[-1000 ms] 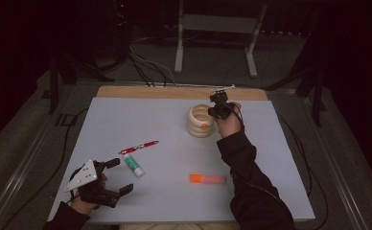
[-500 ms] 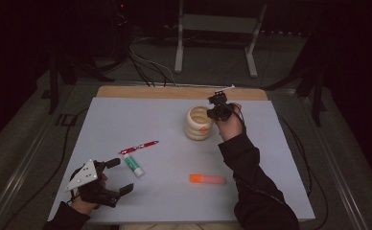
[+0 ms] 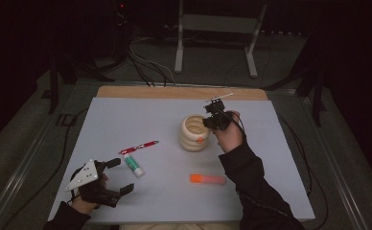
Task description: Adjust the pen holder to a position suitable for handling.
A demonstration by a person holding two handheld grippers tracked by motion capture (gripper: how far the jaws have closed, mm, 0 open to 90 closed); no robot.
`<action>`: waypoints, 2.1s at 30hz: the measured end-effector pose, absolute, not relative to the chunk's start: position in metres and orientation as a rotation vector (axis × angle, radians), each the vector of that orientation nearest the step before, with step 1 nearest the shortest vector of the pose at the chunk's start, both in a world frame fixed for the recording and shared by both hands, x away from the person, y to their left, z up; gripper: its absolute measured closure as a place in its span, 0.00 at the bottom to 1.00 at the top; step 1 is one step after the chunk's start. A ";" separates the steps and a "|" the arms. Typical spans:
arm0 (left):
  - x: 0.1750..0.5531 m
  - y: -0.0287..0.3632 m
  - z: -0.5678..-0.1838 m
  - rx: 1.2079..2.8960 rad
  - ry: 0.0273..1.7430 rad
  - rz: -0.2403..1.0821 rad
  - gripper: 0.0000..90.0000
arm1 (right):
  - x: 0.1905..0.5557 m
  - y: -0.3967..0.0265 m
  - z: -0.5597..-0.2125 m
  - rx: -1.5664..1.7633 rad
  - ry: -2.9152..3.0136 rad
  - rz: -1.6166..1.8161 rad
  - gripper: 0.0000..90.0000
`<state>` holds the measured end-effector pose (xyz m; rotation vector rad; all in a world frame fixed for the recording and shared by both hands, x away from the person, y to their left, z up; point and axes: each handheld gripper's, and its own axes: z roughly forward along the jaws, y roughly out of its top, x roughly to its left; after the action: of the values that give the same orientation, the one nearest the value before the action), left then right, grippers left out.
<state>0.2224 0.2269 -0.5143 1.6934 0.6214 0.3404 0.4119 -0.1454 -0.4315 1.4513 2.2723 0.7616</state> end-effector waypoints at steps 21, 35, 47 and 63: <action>0.222 0.227 -0.514 1.693 0.619 0.344 0.00 | 0.392 -0.119 -0.448 1.450 2.330 0.706 0.83; 0.222 0.227 -0.514 1.694 0.621 0.343 0.00 | 0.390 -0.120 -0.447 1.459 2.336 0.744 0.78; 0.222 0.226 -0.514 1.701 0.627 0.331 0.00 | 0.382 -0.130 -0.430 1.410 2.317 0.864 0.60; 0.222 0.222 -0.507 1.725 0.601 0.302 0.00 | 0.346 -0.153 -0.399 1.145 2.318 1.199 0.06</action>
<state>0.2220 0.2218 -0.5067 1.7253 0.6007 0.3023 0.3459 -0.1534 -0.3995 1.1446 2.3183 1.1986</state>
